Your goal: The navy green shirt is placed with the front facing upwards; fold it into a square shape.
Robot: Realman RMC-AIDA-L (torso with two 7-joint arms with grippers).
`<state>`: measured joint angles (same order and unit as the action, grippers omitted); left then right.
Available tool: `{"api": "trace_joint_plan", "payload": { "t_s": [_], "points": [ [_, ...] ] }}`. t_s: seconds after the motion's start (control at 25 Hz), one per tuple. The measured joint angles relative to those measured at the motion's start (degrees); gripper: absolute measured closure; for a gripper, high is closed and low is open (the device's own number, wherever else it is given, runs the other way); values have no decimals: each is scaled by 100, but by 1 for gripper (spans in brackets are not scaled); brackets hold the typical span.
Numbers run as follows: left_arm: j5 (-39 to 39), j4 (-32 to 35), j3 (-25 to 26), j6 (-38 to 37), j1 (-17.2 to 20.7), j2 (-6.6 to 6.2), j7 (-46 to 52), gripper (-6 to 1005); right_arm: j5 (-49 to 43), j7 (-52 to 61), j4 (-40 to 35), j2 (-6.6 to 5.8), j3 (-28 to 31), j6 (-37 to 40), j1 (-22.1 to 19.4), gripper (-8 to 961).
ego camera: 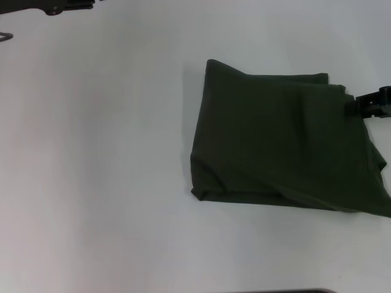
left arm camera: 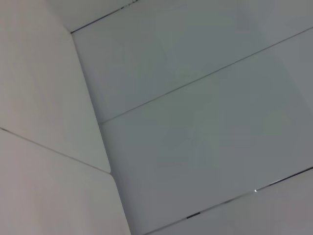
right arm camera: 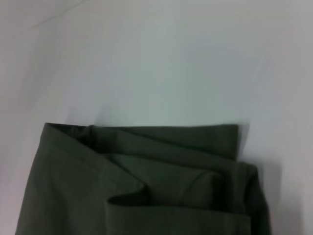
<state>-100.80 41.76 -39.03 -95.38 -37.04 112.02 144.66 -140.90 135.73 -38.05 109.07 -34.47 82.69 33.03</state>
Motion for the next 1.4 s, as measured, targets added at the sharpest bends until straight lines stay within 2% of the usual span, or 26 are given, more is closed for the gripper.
{"api": "trace_joint_plan", "payload": {
  "t_s": [0.76, 1.28, 1.4],
  "points": [
    [-50, -16, -32, 68, -16, 37, 0, 51, 40, 118, 64, -3, 93, -43, 55, 559],
    [-55, -28, -44, 73, -15, 48, 0, 50, 96, 259, -65, -69, 261, 270, 28, 861],
    [-54, -28, -40, 73, -10, 47, 0, 50, 99, 320, -288, -75, 446, 461, 18, 895]
  ]
}}
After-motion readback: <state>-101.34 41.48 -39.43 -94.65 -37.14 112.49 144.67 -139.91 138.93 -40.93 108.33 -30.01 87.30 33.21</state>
